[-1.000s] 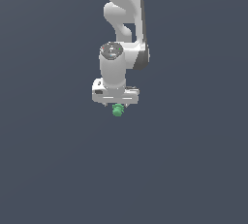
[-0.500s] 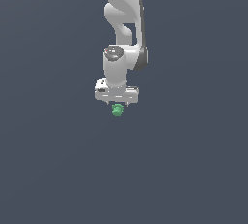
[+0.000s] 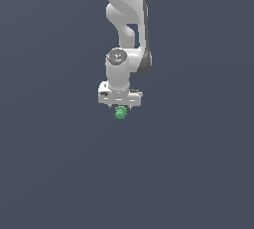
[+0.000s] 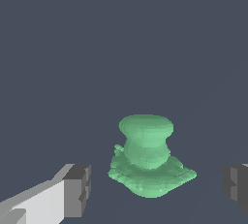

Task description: Pick up the object and move it to a goal position.

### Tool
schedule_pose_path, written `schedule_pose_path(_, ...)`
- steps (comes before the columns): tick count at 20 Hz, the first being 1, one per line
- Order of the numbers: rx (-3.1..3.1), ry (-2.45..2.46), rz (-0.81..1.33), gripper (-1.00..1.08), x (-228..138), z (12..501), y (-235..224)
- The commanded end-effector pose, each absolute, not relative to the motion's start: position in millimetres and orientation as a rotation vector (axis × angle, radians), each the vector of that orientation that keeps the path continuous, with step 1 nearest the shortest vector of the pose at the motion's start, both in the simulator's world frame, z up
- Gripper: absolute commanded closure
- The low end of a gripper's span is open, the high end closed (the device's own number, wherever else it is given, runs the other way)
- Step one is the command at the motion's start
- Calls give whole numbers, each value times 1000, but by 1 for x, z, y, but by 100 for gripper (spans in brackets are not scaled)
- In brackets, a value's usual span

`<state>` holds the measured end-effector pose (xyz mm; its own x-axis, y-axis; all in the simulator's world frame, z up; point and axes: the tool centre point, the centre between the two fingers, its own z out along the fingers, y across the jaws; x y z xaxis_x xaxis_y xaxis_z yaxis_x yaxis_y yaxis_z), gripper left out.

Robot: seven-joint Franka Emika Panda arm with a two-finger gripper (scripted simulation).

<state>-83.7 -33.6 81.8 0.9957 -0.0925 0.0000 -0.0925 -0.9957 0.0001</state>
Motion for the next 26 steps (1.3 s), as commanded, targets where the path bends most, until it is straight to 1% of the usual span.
schedule_pose_path(1, 3138, -146, -1, -92, -85, 72, -34)
schedule_pose_path(7, 3138, -147, 0, -92, -85, 47, -33)
schedule_pose_path(12, 3138, -147, 0, -92, -85, 41, -33)
schedule_pose_path(13, 3138, -147, 0, 108, -85, 41, -33)
schedule_pose_path(26, 3138, -148, 2, 108, -84, 44, -33)
